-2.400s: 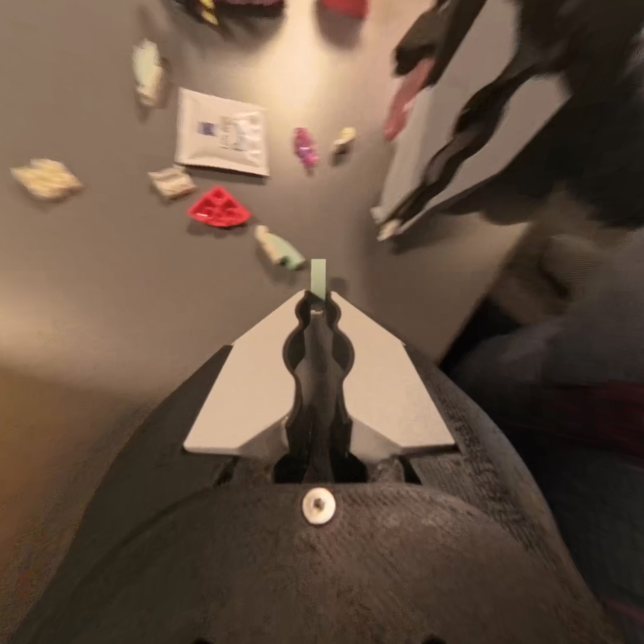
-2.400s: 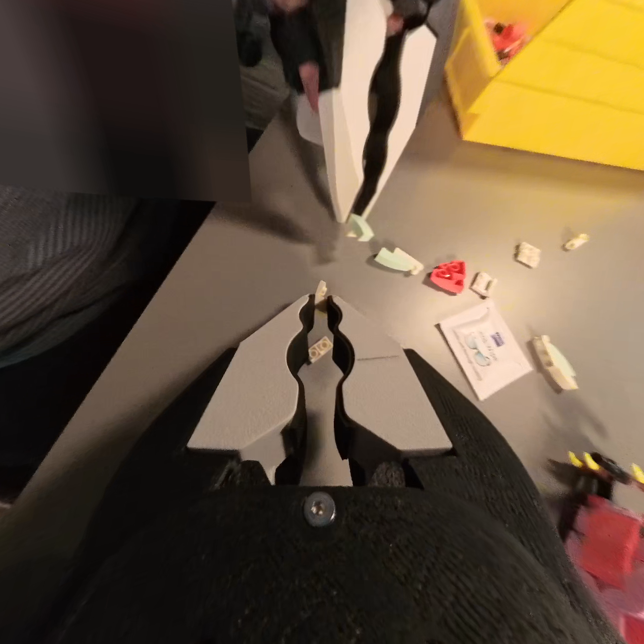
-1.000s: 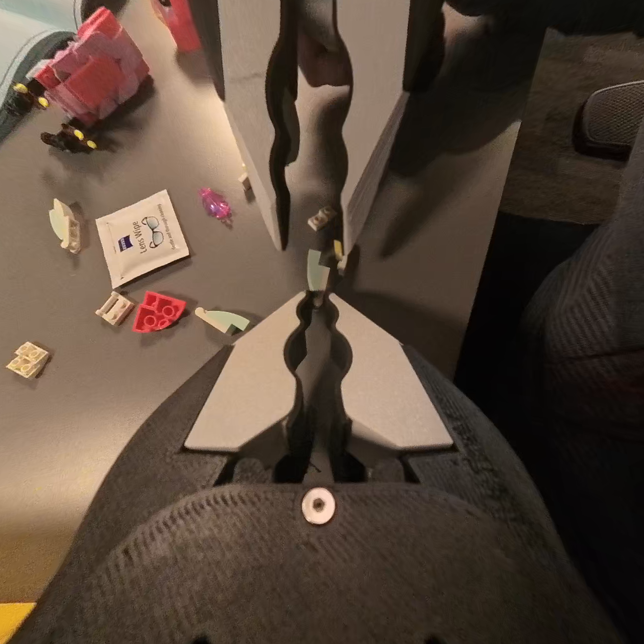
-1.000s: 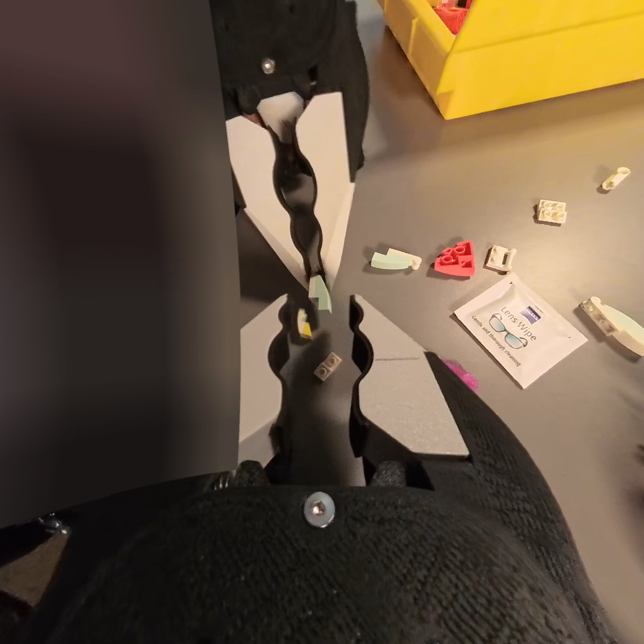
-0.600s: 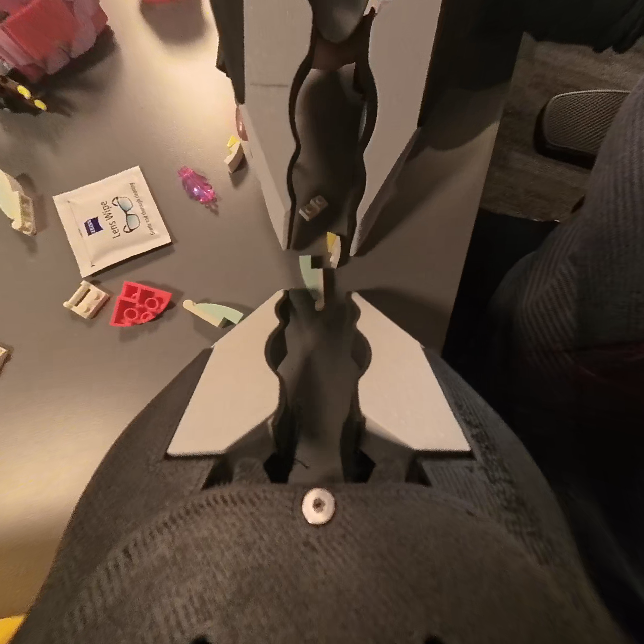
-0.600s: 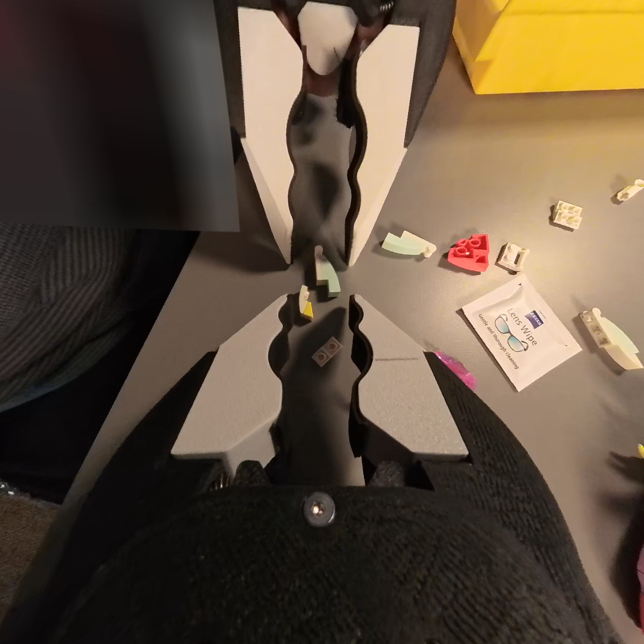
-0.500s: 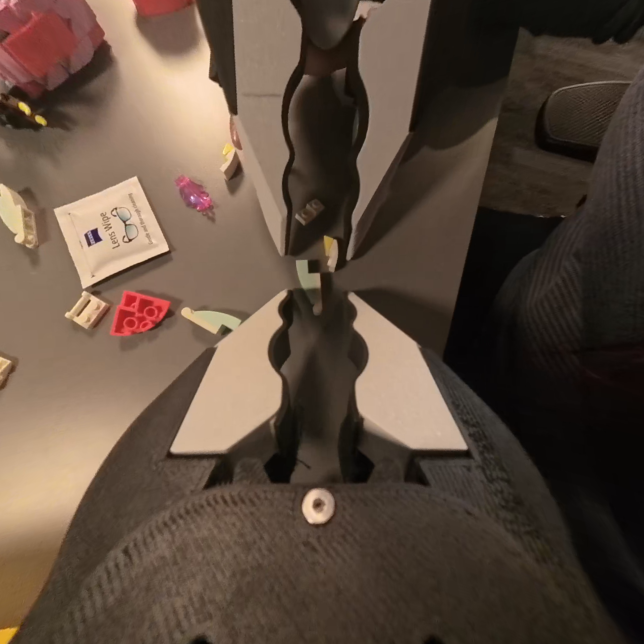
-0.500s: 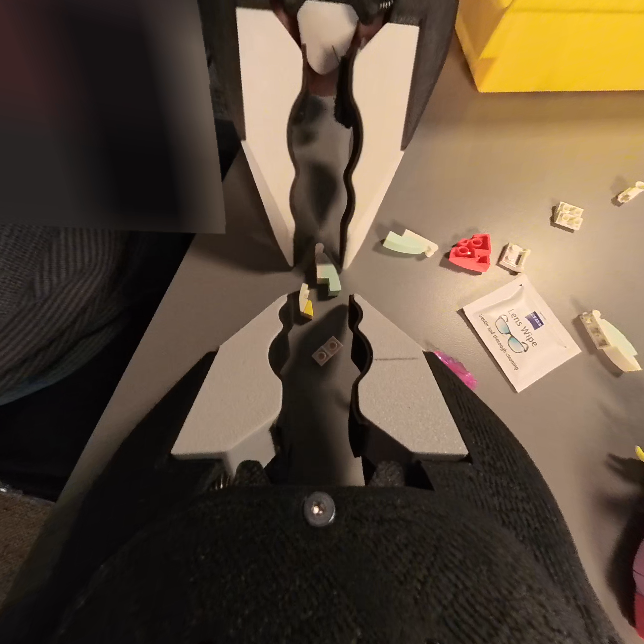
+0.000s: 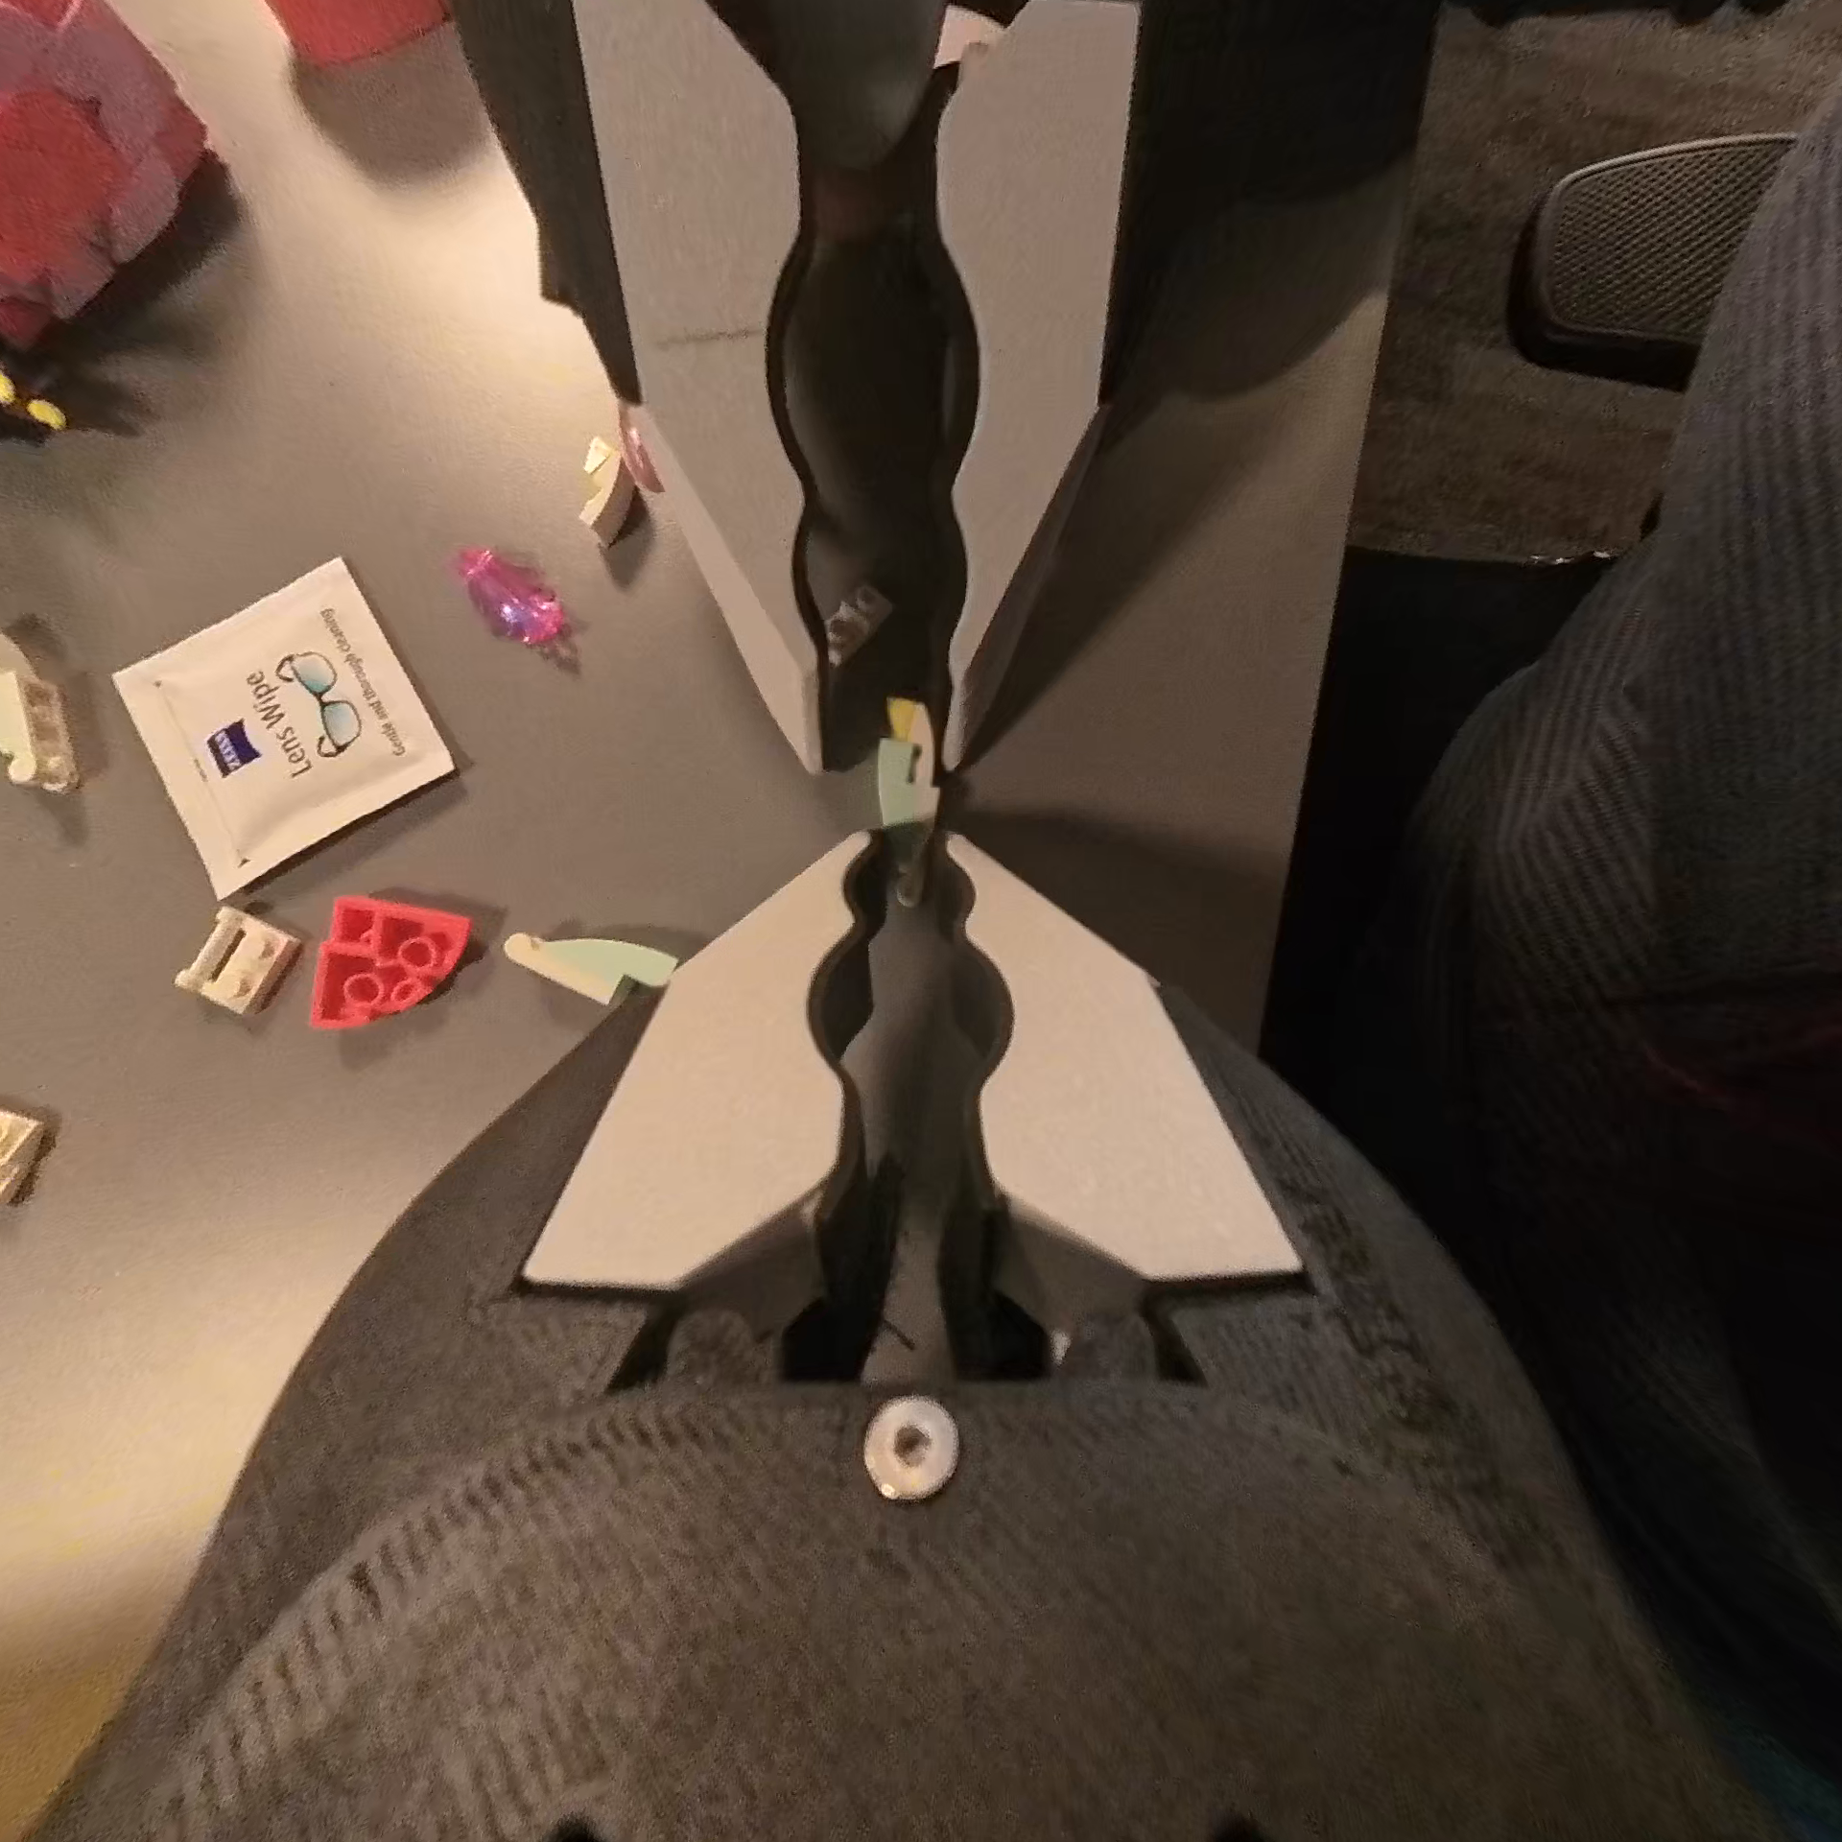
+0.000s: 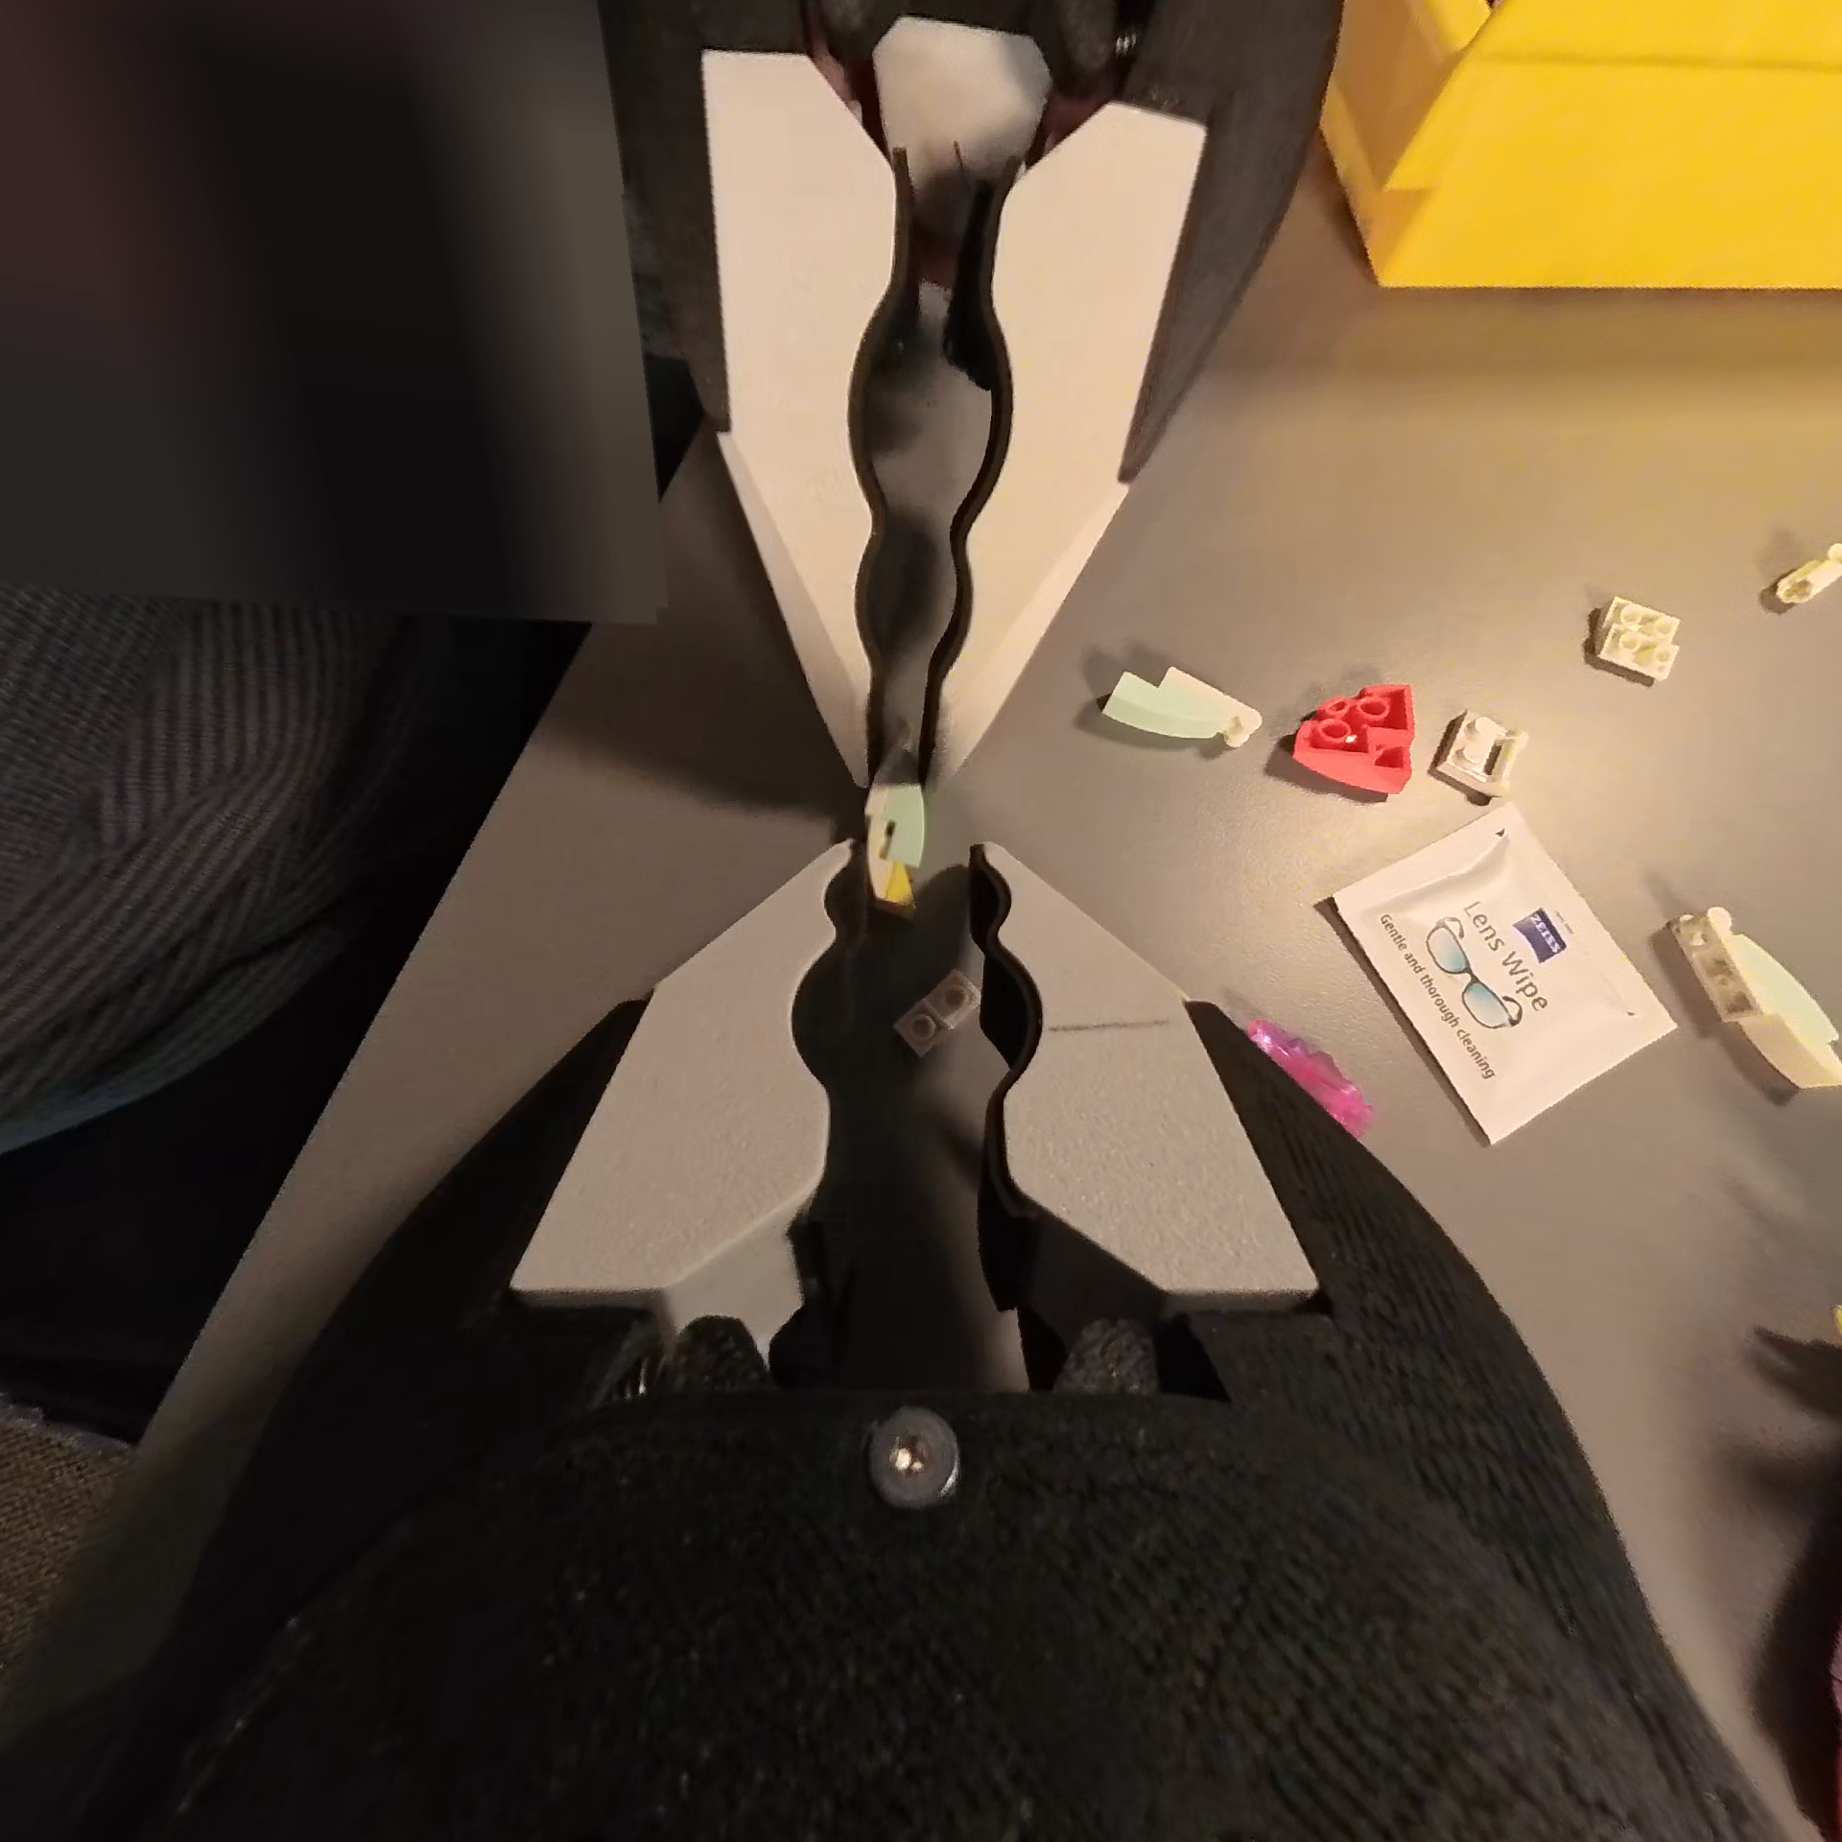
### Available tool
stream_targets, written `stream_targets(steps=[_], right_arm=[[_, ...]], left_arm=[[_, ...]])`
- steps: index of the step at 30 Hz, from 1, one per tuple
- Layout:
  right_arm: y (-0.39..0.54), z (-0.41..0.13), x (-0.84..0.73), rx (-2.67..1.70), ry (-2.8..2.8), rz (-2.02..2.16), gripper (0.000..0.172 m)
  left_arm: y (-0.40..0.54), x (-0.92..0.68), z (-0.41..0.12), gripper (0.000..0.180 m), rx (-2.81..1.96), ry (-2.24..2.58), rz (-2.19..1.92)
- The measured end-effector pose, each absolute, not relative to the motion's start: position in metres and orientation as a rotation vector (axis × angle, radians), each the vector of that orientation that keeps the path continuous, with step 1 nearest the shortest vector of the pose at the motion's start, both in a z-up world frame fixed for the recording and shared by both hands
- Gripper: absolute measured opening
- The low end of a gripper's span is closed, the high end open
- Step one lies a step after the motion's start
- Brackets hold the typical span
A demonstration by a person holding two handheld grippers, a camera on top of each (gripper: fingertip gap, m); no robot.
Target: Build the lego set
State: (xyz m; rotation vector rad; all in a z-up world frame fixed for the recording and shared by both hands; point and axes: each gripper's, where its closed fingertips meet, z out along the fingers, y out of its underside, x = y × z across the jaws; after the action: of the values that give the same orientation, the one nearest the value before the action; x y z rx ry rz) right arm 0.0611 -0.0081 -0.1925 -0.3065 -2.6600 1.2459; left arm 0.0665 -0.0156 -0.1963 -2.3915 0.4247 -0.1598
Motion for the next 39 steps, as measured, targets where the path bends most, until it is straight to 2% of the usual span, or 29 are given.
stream_targets(steps=[5, 12, 21, 32, 33, 36, 39], right_arm=[[-0.01, -0.193, 0.065, -0.276, -2.678, 1.256, 0.01], [-0.01, -0.191, 0.063, -0.11, -2.595, 1.126, 0.007], [-0.007, -0.172, 0.047, -0.109, -2.436, 1.066, 0.007], [-0.007, -0.172, 0.043, -0.157, -2.415, 1.126, 0.007], [-0.008, -0.172, 0.042, -0.161, -2.404, 1.134, 0.008], [-0.008, -0.165, 0.044, -0.149, -2.375, 1.193, 0.031], [0.009, -0.158, 0.043, -0.209, -2.391, 1.244, 0.034]], left_arm=[[-0.015, 0.067, -0.196, 0.008, -2.401, 0.434, -0.164], [-0.015, 0.064, -0.195, 0.007, -2.377, 0.537, -0.006], [-0.011, 0.048, -0.179, 0.007, -2.333, 0.49, 0.169], [-0.011, 0.044, -0.178, 0.006, -2.341, 0.39, 0.142], [-0.011, 0.043, -0.179, 0.006, -2.343, 0.38, 0.138], [-0.012, 0.036, -0.18, 0.006, -2.341, 0.331, 0.155], [-0.017, 0.023, -0.176, 0.006, -2.339, 0.241, 0.181]])
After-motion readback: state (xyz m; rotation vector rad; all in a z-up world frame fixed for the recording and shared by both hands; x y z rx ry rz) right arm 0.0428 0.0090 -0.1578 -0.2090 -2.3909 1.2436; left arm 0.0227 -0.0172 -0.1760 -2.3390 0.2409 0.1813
